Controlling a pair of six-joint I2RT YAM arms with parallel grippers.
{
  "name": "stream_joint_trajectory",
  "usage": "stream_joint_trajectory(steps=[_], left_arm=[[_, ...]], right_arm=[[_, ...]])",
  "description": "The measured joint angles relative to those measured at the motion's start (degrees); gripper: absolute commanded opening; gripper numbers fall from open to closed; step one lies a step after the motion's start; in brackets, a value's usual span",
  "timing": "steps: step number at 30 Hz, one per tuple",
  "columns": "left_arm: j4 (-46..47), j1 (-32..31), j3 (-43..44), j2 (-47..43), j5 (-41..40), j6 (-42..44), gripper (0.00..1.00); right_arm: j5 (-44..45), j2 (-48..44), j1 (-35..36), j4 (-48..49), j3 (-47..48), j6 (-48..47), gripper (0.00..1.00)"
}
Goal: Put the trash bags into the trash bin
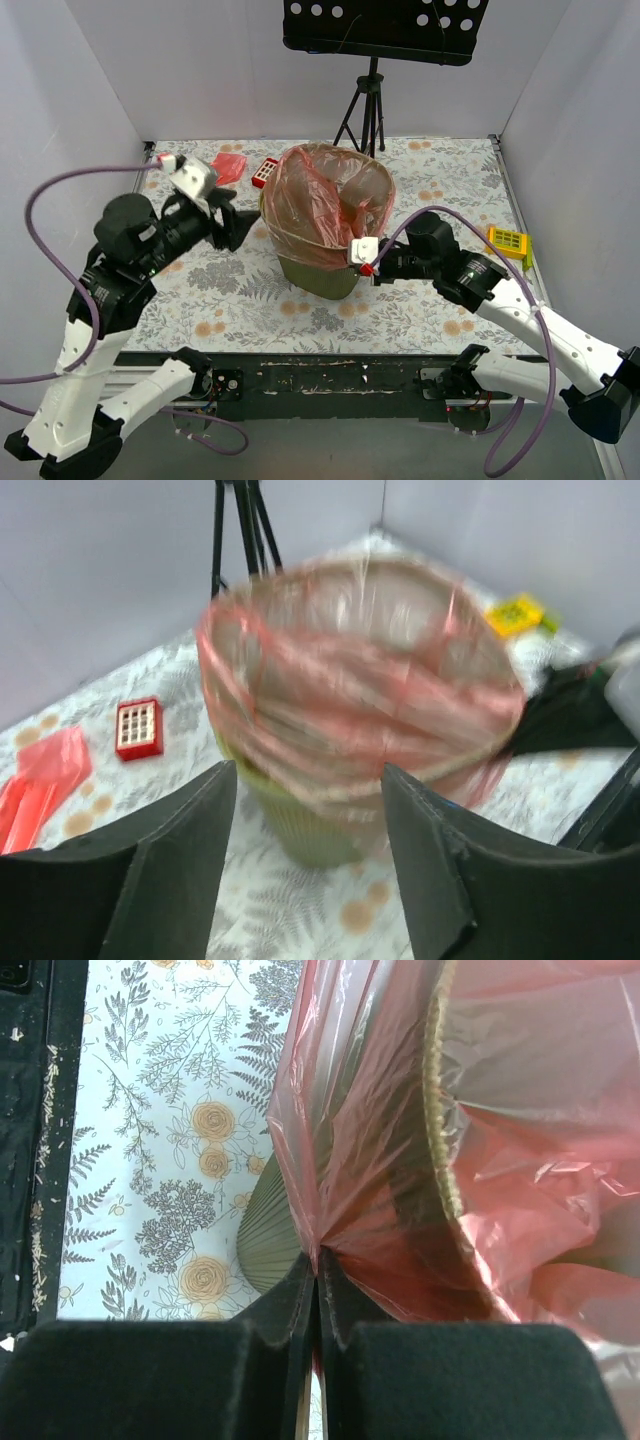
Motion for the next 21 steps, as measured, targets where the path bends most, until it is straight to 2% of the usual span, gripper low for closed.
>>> stream_joint_trajectory(steps=[5, 9, 12, 13, 16, 18, 20, 21], left_arm=[[-1.4, 1.0, 17.6, 12.9, -1.9, -14.0, 0.73], [-3.8, 6.4, 19.0, 20.9, -1.9, -22.3, 0.69], [-8.3, 13.6, 20.0, 27.8, -1.4, -27.2, 0.59], [-9.6, 16.2, 20.9, 30.1, -0.2, -28.3, 0.55], [-12.3, 23.2, 23.2, 35.5, 5.8, -30.3, 0.54], [-12.9, 26.3, 24.2, 37.4, 10.4, -31.1, 0.59], [-12.6, 27.5, 24.5, 37.9, 15.5, -31.6, 0.66], [-12.3, 27.6, 24.5, 37.8, 17.5, -31.7, 0.68]], right_arm=[[0.2, 1.6, 0.7, -0.7, 0.5, 0.0, 0.09], [1.0, 2.8, 1.9, -0.3, 0.5, 0.0, 0.09], [1.8, 3.8, 3.1, 0.7, 0.5, 0.2, 0.09], [2.1, 4.2, 3.6, 1.1, 0.5, 0.2, 0.09], [2.8, 4.7, 4.4, 1.8, 0.6, 0.2, 0.11], [3.3, 4.8, 4.9, 1.9, 0.8, 0.2, 0.20], [3.6, 4.8, 5.0, 1.8, 1.1, 0.4, 0.34], [3.8, 4.9, 5.2, 1.8, 1.4, 0.7, 0.39]])
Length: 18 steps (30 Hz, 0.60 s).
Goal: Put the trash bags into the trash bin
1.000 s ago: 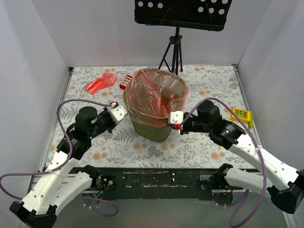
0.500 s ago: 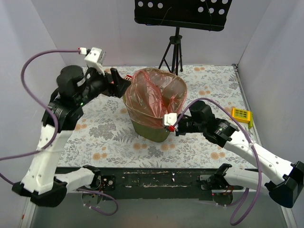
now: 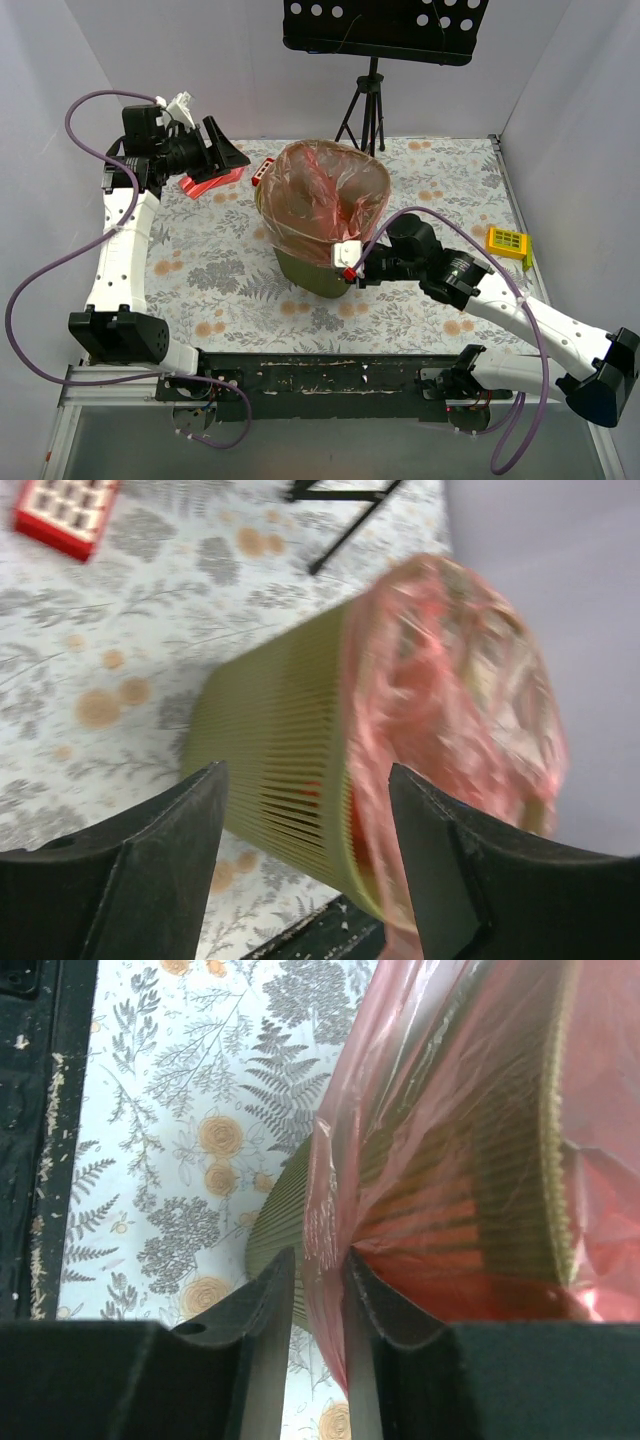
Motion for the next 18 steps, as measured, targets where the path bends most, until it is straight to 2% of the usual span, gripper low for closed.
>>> stream_joint_trajectory(steps=[5, 7, 18], left_arm=[[3.3, -0.4, -0.2, -0.9, 9.9, -0.4, 0.72], [4.0, -0.4, -1.0, -1.4, 11.6, -0.4, 0.68], [1.6, -0.6, 0.2, -1.8, 12.0, 2.7, 0.52]], right_arm=[[0.8, 0.5, 0.5, -0.2, 2.8, 1.1, 0.52], [0.8, 1.2, 0.6, -0.1, 4.1, 1.5, 0.53], [3.2, 0.9, 0.8, -5.8, 6.8, 2.8, 0.63]])
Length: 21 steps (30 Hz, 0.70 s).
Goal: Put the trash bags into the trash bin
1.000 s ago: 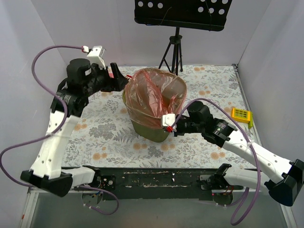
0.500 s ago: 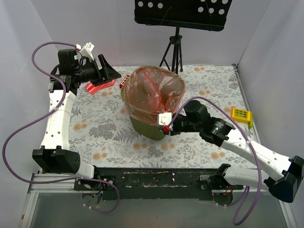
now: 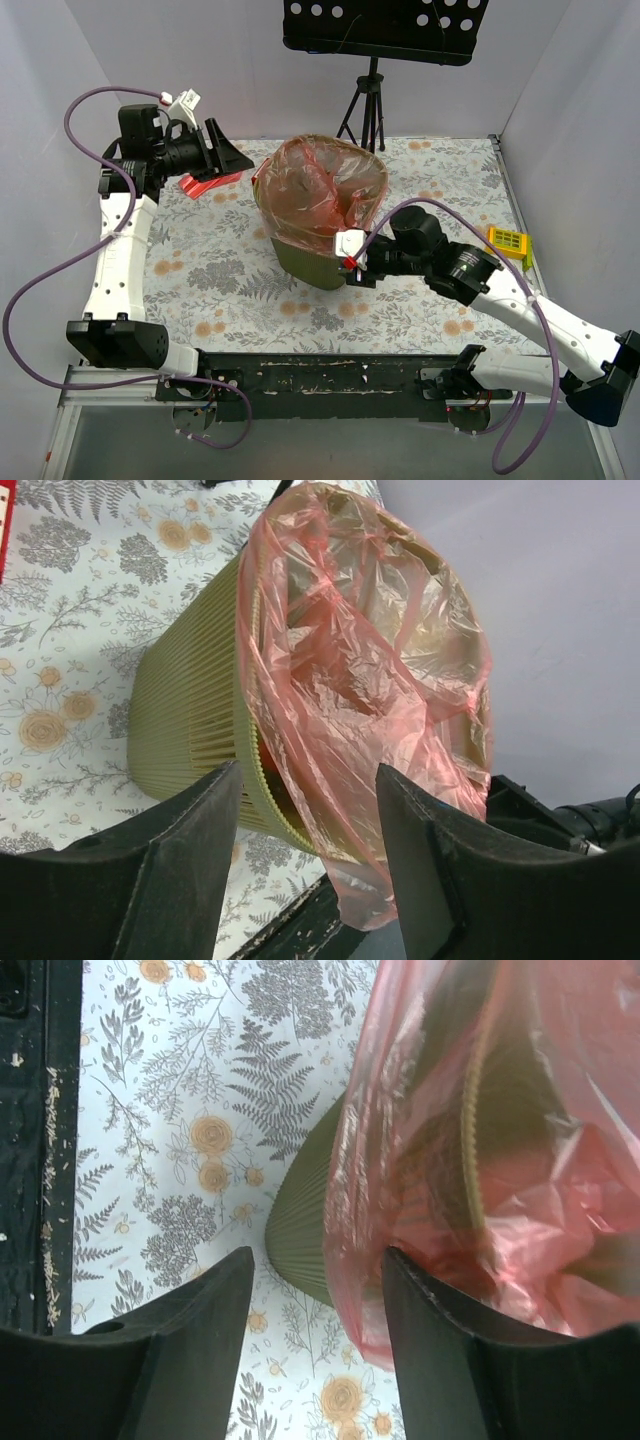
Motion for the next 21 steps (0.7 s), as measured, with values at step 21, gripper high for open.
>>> stream_joint_trajectory(steps=[21], left_arm=[[-3.2, -4.0, -0.5, 2.6, 1.5, 1.0, 0.53]], right_arm=[[1.3, -2.0, 0.0, 0.4, 0.0, -0.3, 0.61]])
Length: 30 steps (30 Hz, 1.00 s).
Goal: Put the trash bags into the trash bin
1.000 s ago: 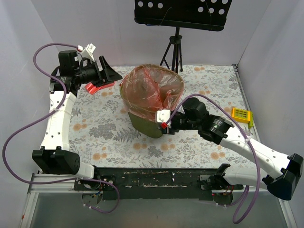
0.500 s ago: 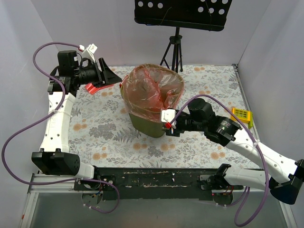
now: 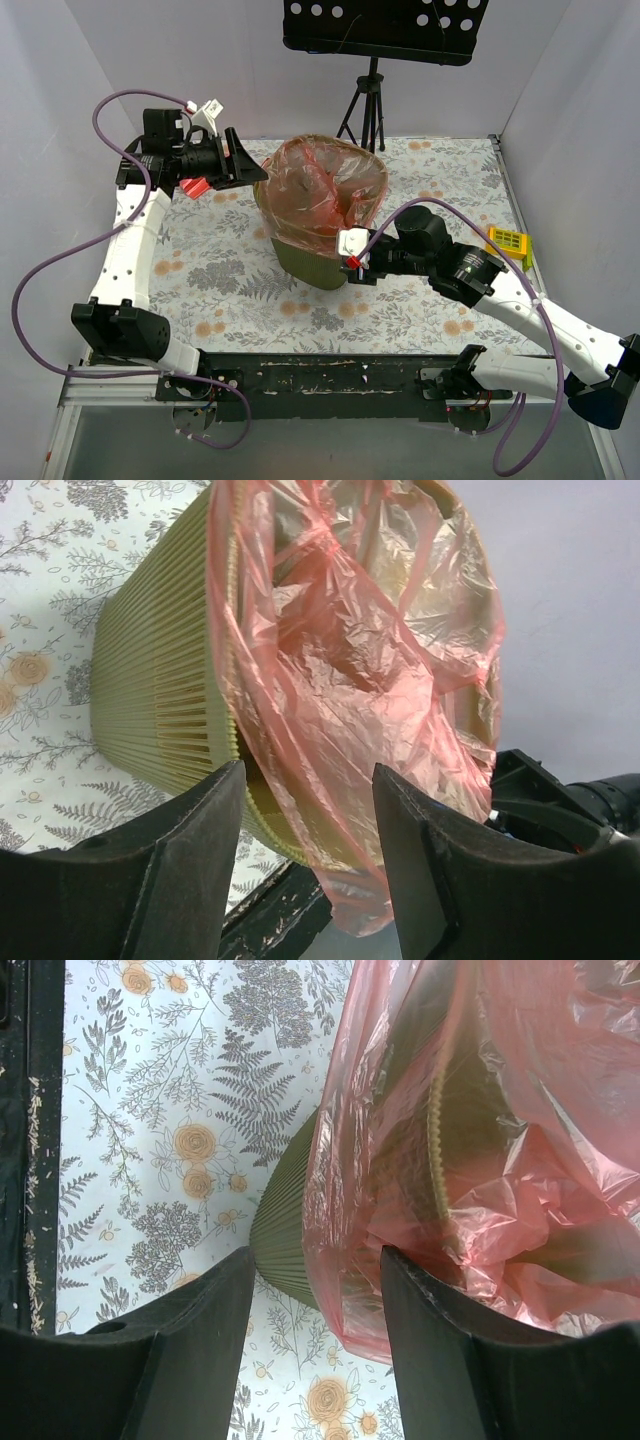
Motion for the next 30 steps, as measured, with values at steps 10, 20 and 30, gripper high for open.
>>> stream_joint_trajectory(steps=[10, 20, 30], left_arm=[[0.2, -3.8, 0.3, 1.1, -4.3, 1.0, 0.47], [-1.5, -6.7, 0.7, 4.3, -9.0, 3.0, 0.35], [-1.9, -6.8, 5.0, 7.2, -10.4, 5.0, 0.03]], right_arm=[[0.4, -0.1, 0.0, 0.5, -0.9, -0.1, 0.60], [1.3, -0.7, 0.0, 1.5, -2.4, -0.5, 0.60], [1.0, -0.7, 0.2, 2.1, -2.7, -1.2, 0.60]])
